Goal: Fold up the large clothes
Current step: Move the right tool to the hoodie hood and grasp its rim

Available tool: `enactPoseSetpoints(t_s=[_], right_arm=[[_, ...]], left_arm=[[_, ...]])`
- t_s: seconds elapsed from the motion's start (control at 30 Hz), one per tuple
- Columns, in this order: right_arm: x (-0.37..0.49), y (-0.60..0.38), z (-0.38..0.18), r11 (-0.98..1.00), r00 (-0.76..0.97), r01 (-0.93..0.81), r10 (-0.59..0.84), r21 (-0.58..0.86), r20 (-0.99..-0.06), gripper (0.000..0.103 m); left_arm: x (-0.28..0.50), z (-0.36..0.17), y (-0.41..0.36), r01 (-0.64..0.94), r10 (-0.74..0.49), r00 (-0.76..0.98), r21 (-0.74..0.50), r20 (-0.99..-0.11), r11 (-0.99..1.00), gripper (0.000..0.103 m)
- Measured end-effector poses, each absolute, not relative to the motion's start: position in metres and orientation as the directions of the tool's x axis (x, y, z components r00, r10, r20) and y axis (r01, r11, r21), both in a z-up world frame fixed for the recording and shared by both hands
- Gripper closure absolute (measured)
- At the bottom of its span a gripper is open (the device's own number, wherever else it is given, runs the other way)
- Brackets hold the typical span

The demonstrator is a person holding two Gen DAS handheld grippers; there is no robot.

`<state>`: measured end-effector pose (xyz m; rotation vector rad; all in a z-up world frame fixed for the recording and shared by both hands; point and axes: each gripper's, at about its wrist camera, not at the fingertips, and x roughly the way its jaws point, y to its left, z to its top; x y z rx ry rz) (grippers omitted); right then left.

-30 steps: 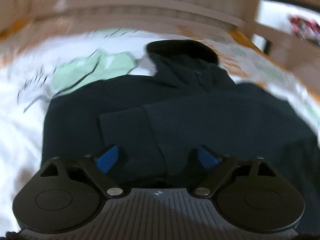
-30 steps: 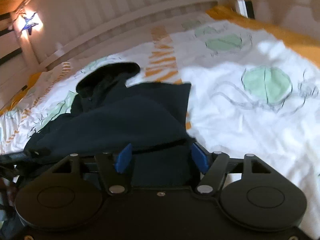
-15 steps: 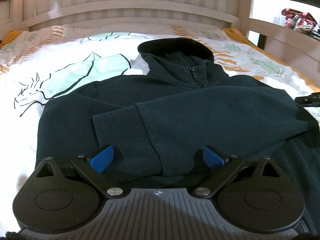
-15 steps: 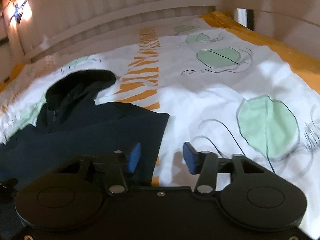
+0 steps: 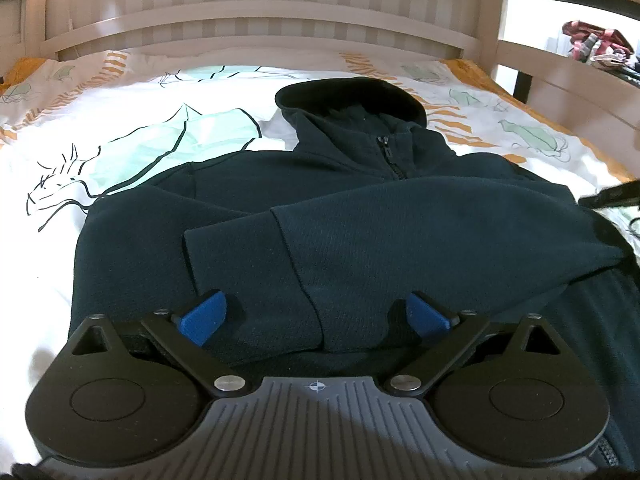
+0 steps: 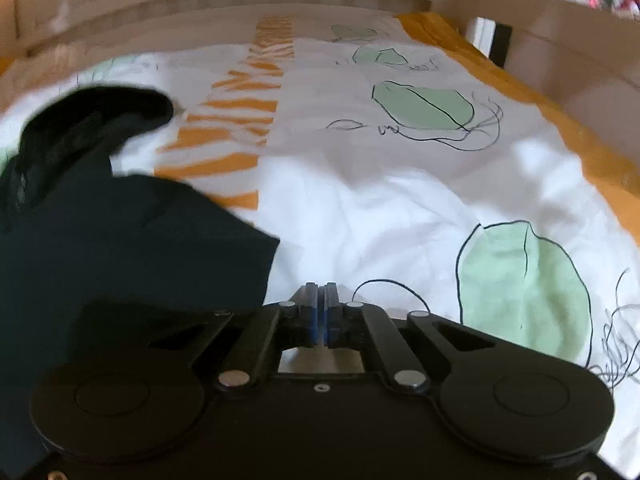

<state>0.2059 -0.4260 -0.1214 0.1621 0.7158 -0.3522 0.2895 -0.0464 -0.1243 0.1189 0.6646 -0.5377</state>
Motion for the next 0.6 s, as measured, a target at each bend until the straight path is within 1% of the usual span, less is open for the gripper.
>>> enactPoseSetpoints(t_s=[0.07,0.1,0.13,0.2,0.3,0.37,0.4,0.43,0.5,0.53,0.6], right_arm=[[0.195,-0.419,-0.109,0.939,0.743,0.34,-0.234,0.053,-0.627,0.081],[0.189,-0.413,-0.103,0.946,0.761,0.319,-0.217,0.062,-0.611,0.076],[0.184,-0.406,-0.098,0.952,0.778,0.296,-0.194,0.075,-0.598,0.065],[0.177,-0.393,-0.093,0.964,0.801,0.246,-0.144,0.099,-0.582,0.052],[0.173,-0.373,-0.099,0.978,0.795,0.19,-0.102,0.086,-0.598,0.051],[0.173,-0.366,-0.112,0.983,0.767,0.181,-0.125,0.026,-0.629,0.051],[0.173,-0.366,-0.12,0.982,0.75,0.191,-0.141,0.007,-0.646,0.048],[0.172,-0.37,-0.127,0.978,0.738,0.209,-0.149,0.013,-0.658,0.043],[0.166,-0.382,-0.134,0.961,0.747,0.264,-0.146,0.088,-0.648,0.035],[0.165,-0.386,-0.133,0.953,0.745,0.281,-0.14,0.117,-0.652,0.034],[0.164,-0.383,-0.125,0.95,0.742,0.291,-0.15,0.112,-0.654,0.033]], left_arm=[[0.289,-0.124,-0.047,0.51,-0.434,0.657,-0.06,-0.616,0.858,0.004],[0.289,-0.124,-0.047,0.51,-0.433,0.658,-0.059,-0.616,0.858,0.004],[0.289,-0.124,-0.047,0.51,-0.433,0.658,-0.058,-0.616,0.858,0.004],[0.289,-0.124,-0.047,0.51,-0.433,0.658,-0.058,-0.616,0.858,0.004],[0.289,-0.123,-0.046,0.511,-0.434,0.658,-0.059,-0.616,0.858,0.004],[0.289,-0.124,-0.046,0.511,-0.434,0.658,-0.058,-0.616,0.858,0.004],[0.289,-0.123,-0.046,0.511,-0.434,0.657,-0.059,-0.616,0.858,0.004],[0.289,-0.123,-0.046,0.511,-0.434,0.657,-0.059,-0.617,0.858,0.004],[0.289,-0.123,-0.046,0.512,-0.435,0.655,-0.061,-0.618,0.857,0.004],[0.29,-0.123,-0.046,0.512,-0.438,0.651,-0.067,-0.619,0.856,0.004],[0.291,-0.119,-0.045,0.515,-0.444,0.641,-0.078,-0.626,0.853,0.004]])
